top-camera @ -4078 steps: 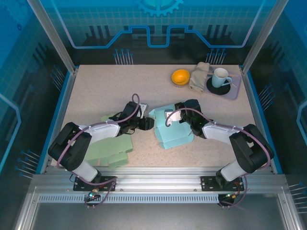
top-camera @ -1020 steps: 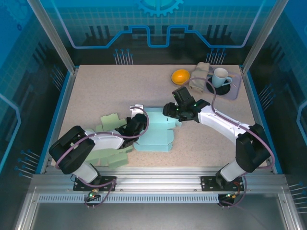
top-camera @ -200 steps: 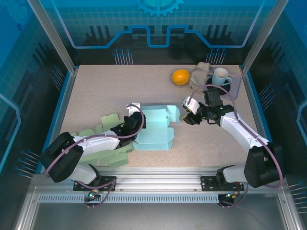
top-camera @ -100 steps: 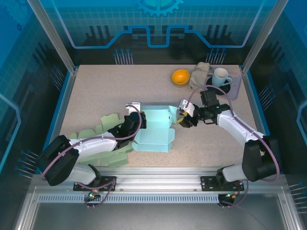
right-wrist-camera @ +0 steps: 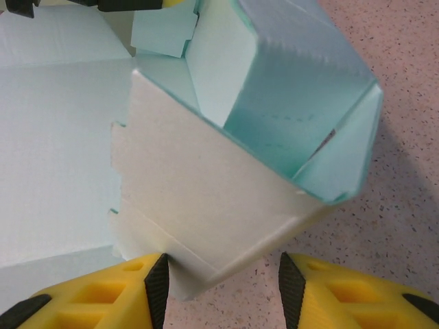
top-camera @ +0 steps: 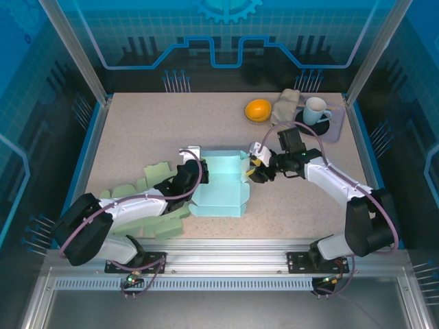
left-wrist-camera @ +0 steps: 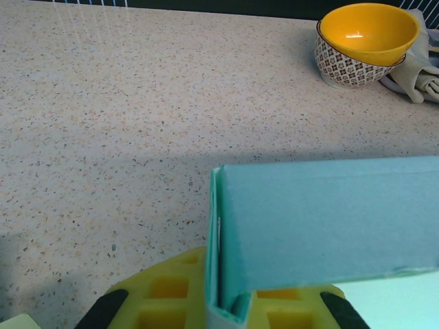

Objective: Fold the paper box

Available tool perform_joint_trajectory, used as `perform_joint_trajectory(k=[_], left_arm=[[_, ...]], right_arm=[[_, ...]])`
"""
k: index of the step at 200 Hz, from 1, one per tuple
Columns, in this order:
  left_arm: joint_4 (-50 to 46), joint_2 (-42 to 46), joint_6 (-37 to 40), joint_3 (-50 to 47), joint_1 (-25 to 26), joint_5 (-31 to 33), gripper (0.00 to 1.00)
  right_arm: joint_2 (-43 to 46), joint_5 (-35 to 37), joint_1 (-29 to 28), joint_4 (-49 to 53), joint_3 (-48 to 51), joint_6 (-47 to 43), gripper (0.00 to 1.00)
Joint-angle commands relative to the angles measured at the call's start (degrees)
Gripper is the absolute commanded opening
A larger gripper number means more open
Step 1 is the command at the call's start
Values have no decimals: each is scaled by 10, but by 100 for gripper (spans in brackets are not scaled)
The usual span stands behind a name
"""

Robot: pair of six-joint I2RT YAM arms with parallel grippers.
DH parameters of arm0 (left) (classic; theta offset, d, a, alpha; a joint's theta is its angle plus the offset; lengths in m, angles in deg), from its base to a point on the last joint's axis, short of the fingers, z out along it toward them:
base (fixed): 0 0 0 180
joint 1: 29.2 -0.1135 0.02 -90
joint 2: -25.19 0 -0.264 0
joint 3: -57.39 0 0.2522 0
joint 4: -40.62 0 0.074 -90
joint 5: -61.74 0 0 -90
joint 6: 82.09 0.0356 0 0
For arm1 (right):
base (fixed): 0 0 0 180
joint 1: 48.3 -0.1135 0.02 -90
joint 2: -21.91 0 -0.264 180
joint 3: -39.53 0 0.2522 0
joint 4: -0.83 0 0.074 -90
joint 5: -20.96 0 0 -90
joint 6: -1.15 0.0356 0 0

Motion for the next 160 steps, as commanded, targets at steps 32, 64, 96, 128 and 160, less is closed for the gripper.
perform_joint_trajectory(k=[32, 64, 96, 128, 160], left_arm=[[-22, 1, -24, 21, 2, 15, 0], [-46, -4, -37, 34, 1, 33, 0], [-64, -10, -55, 42, 2, 42, 0], [-76, -13, -69, 50, 6, 52, 0], [-86, -17, -79, 59, 14, 59, 0]], right_arm=[[-8, 39, -46, -35, -22, 34, 48], [-10, 64, -71, -72, -16, 70, 48], [-26, 110, -93, -98, -26, 123, 47], [-55, 206, -125, -120, -38, 166, 46], [-79, 270, -144, -150, -45, 217, 45]])
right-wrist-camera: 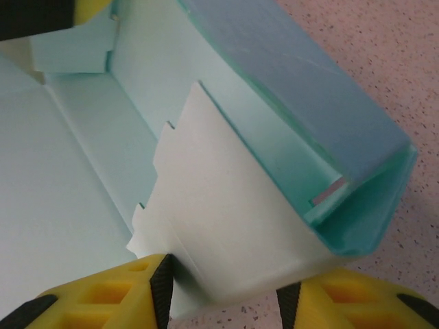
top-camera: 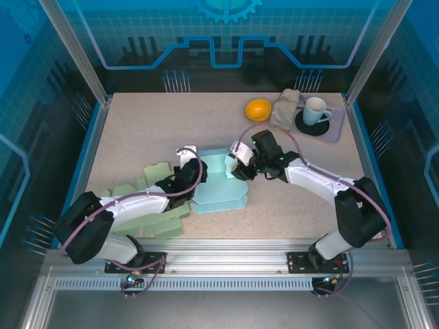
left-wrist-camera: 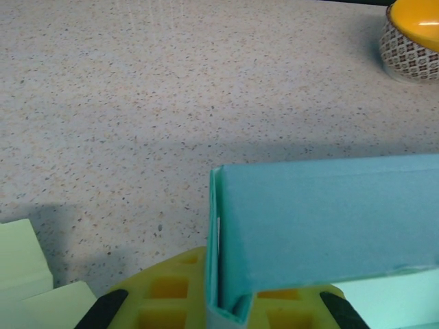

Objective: Fold the paper box

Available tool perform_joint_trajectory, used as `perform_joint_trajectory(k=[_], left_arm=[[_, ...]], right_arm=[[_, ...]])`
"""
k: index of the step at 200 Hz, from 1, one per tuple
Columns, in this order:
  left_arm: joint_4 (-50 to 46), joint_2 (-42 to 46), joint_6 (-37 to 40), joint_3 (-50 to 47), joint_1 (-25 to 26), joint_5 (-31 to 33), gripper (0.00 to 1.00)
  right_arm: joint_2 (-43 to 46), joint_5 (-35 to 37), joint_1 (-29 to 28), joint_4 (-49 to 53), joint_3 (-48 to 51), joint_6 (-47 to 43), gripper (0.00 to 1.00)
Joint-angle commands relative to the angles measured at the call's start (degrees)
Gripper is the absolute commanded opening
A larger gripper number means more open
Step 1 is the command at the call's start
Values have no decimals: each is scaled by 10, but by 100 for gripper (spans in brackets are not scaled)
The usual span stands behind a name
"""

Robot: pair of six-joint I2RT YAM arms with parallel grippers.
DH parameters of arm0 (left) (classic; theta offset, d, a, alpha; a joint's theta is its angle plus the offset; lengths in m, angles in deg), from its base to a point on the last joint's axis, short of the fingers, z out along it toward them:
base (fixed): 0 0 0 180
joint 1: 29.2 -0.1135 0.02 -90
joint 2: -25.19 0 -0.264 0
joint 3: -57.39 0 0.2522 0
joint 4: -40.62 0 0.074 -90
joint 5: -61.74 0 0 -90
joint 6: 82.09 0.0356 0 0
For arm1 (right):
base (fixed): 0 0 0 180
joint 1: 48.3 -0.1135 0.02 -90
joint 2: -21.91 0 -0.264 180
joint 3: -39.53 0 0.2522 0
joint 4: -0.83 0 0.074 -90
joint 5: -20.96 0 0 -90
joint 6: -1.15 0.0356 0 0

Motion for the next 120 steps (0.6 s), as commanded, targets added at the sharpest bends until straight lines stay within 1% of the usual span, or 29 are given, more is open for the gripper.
perform_joint_trajectory(k=[1, 39, 65, 73, 89, 108, 120], left_arm=[[7, -5, -27, 29, 14, -5, 0], [1, -13, -36, 35, 27, 1, 0], [-8, -13, -44, 38, 32, 4, 0], [-11, -11, -46, 39, 32, 6, 0], [-24, -11, -50, 42, 33, 11, 0], [-45, -10, -66, 46, 33, 28, 0], [-77, -6, -95, 52, 33, 48, 0]], right_arm=[[-20, 62, -19, -49, -21, 56, 45], [-47, 116, -49, -56, -40, 79, 44], [-58, 137, -56, -63, -44, 93, 41], [-60, 142, -57, -66, -43, 98, 39], [-59, 164, -57, -73, -39, 109, 32], [-61, 210, -57, -70, -37, 132, 24], [-69, 255, -57, -54, -43, 158, 22]])
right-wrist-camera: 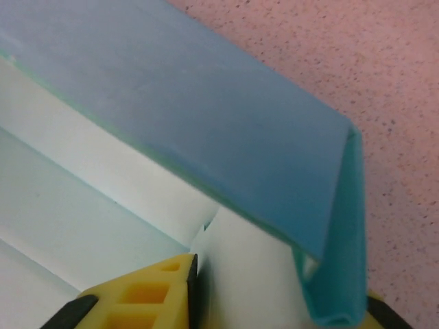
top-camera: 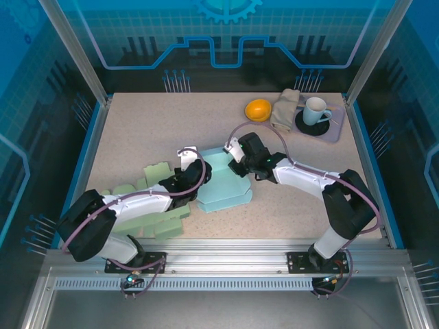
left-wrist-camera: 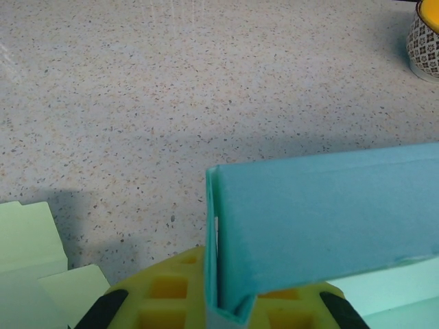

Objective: Fold the paper box

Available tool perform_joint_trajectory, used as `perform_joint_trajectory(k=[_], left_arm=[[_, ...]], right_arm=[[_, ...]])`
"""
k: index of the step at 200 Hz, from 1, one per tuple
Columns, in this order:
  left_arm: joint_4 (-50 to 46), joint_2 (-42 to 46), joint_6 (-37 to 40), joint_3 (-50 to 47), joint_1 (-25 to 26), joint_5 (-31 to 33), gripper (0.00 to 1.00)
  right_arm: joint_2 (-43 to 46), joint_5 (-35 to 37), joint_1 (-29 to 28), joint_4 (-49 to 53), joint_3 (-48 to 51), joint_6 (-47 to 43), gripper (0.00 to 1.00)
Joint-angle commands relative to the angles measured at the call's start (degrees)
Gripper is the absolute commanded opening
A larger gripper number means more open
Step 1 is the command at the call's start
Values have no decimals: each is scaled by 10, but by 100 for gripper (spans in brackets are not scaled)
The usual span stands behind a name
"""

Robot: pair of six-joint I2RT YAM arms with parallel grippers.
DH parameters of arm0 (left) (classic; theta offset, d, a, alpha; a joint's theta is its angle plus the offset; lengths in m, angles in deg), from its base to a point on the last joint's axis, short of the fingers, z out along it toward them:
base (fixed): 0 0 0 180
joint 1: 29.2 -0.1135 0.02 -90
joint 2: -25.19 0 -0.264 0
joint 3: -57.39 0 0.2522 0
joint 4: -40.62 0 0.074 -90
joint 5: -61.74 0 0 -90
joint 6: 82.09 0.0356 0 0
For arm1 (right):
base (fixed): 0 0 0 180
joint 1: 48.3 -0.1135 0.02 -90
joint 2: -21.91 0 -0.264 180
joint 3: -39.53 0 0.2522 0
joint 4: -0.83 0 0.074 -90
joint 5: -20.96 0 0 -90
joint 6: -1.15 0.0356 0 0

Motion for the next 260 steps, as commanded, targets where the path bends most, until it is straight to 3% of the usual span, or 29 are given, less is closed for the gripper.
perform_joint_trajectory(k=[1, 30, 63, 119, 149, 198, 260], left_arm=[[-34, 8, -53, 33, 15, 11, 0], [-194, 2, -193, 83, 15, 80, 0], [-359, -27, -321, 145, 20, 129, 0], [-383, -28, -343, 159, 31, 130, 0], [-378, -29, -339, 163, 32, 123, 0], [-367, -33, -331, 167, 33, 117, 0], [-366, -52, -333, 171, 32, 110, 0]], right_arm=[[-20, 87, -9, -13, -19, 45, 22], [-57, 193, 9, 91, -65, 163, 16], [-78, 234, 11, 139, -88, 219, 16], [-96, 296, 10, 200, -121, 265, 14], [-77, 243, 10, 137, -96, 239, 16], [-40, 59, 5, -10, -36, 203, 27], [-20, 7, 5, -10, -38, 197, 41]])
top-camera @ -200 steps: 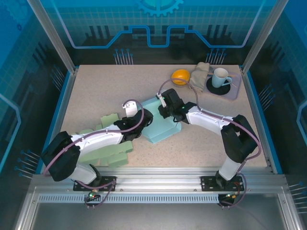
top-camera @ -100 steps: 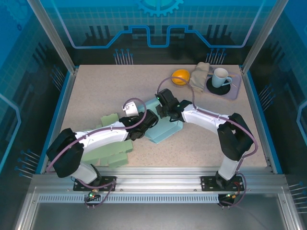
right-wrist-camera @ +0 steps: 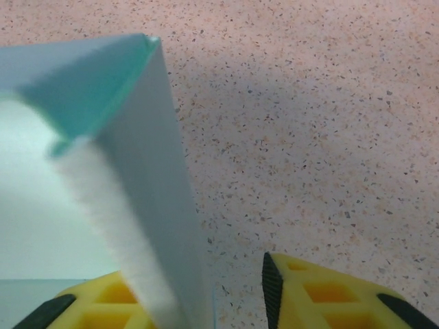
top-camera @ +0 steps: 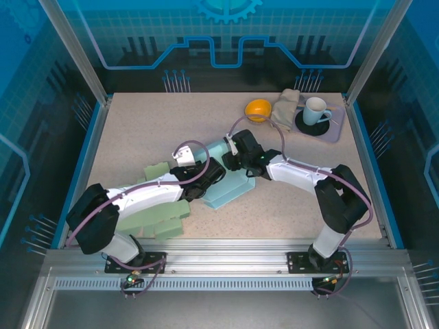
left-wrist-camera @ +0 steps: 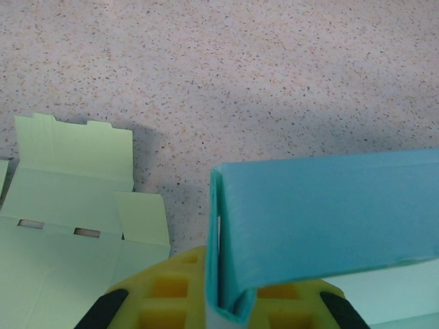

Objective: Fold the paper box

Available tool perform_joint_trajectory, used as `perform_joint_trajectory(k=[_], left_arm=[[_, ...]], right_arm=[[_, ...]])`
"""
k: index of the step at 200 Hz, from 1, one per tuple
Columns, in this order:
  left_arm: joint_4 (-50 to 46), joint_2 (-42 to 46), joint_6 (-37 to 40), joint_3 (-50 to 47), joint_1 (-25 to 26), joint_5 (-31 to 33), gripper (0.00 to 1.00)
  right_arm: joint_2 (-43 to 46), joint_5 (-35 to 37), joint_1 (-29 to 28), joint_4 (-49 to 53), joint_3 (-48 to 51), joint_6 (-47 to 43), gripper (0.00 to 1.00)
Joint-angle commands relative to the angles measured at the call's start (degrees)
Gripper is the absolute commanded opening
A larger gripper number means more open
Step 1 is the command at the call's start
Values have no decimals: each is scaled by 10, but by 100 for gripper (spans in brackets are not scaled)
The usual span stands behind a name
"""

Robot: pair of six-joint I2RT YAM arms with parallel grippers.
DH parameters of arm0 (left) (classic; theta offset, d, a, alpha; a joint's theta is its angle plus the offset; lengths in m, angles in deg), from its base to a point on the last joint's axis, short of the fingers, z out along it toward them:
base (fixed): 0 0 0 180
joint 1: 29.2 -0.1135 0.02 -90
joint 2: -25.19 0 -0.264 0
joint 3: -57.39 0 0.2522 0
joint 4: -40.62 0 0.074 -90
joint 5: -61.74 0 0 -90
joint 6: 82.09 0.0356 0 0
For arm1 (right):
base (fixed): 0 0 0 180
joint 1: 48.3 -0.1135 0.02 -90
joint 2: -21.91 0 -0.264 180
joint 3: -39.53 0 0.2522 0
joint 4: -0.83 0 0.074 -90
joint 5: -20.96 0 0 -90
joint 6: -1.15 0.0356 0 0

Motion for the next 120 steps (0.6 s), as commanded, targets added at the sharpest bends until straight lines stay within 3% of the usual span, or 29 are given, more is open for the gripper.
perform_joint_trajectory(k=[1, 77, 101, 120], left_arm=[[-19, -3, -20, 16, -3, 29, 0], [-11, -11, -5, 15, -4, 29, 0], [26, -8, 38, 6, -6, 29, 0], [108, -4, 109, -16, -9, 23, 0]], right_arm=[[19, -16, 14, 0, 5, -6, 41], [65, -98, 14, -15, 11, -17, 52], [104, -89, 16, 17, 21, -22, 52], [139, -78, 27, 62, 22, -17, 53]])
